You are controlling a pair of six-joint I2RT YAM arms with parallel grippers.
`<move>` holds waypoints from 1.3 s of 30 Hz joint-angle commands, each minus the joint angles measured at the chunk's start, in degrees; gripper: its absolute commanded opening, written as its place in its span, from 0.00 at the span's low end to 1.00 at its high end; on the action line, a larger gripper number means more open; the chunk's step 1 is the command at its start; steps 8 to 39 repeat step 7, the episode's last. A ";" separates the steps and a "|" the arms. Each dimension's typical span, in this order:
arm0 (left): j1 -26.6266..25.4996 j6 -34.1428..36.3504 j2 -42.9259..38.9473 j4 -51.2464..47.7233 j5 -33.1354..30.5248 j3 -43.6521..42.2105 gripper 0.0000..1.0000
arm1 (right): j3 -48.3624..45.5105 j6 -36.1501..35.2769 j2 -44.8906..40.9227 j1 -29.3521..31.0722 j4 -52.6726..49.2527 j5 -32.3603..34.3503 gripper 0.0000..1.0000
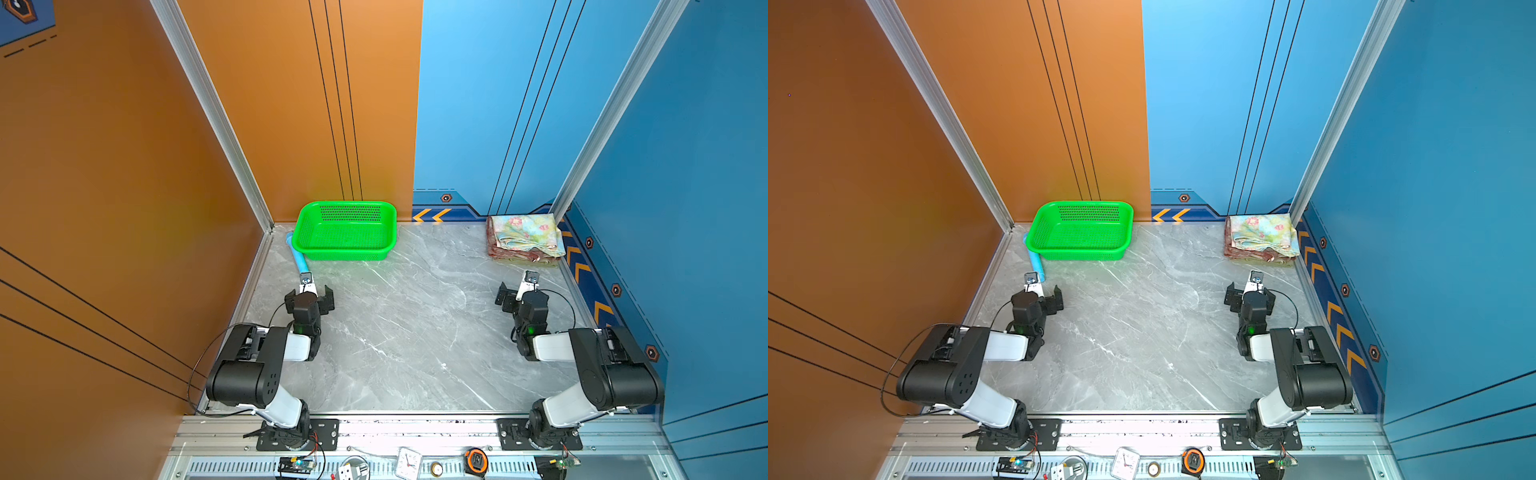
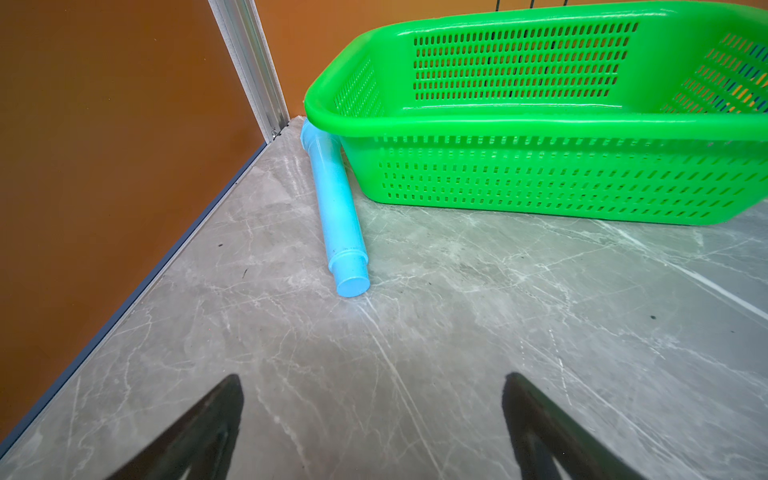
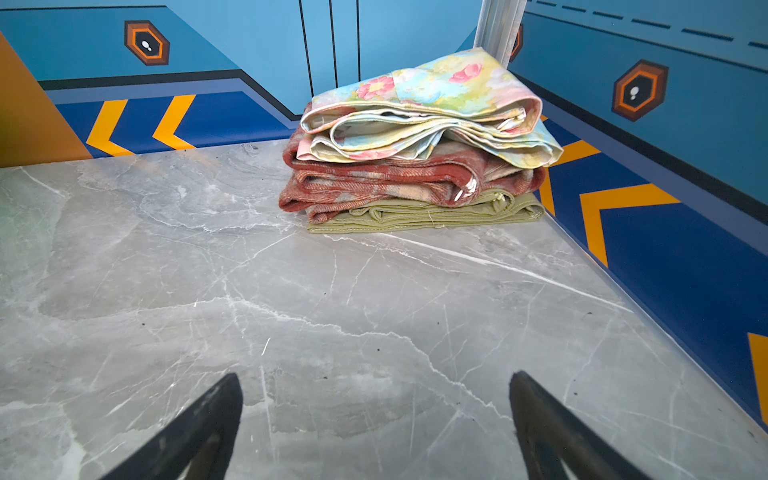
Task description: Fold and stack the skirts
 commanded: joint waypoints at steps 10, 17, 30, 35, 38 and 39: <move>-0.43 1.03 0.20 0.92 -1.33 0.24 0.98 | 0.65 -0.15 0.08 -0.19 -1.19 -0.62 1.00; -0.43 1.03 0.20 0.92 -1.33 0.24 0.98 | 0.65 -0.15 0.08 -0.19 -1.19 -0.62 1.00; -0.43 1.03 0.20 0.92 -1.33 0.24 0.98 | 0.65 -0.15 0.08 -0.19 -1.19 -0.62 1.00; -0.43 1.03 0.20 0.92 -1.33 0.24 0.98 | 0.65 -0.15 0.08 -0.19 -1.19 -0.62 1.00; -0.43 1.03 0.20 0.92 -1.33 0.24 0.98 | 0.65 -0.15 0.08 -0.19 -1.19 -0.62 1.00; -0.43 1.03 0.20 0.92 -1.33 0.24 0.98 | 0.65 -0.15 0.08 -0.19 -1.19 -0.62 1.00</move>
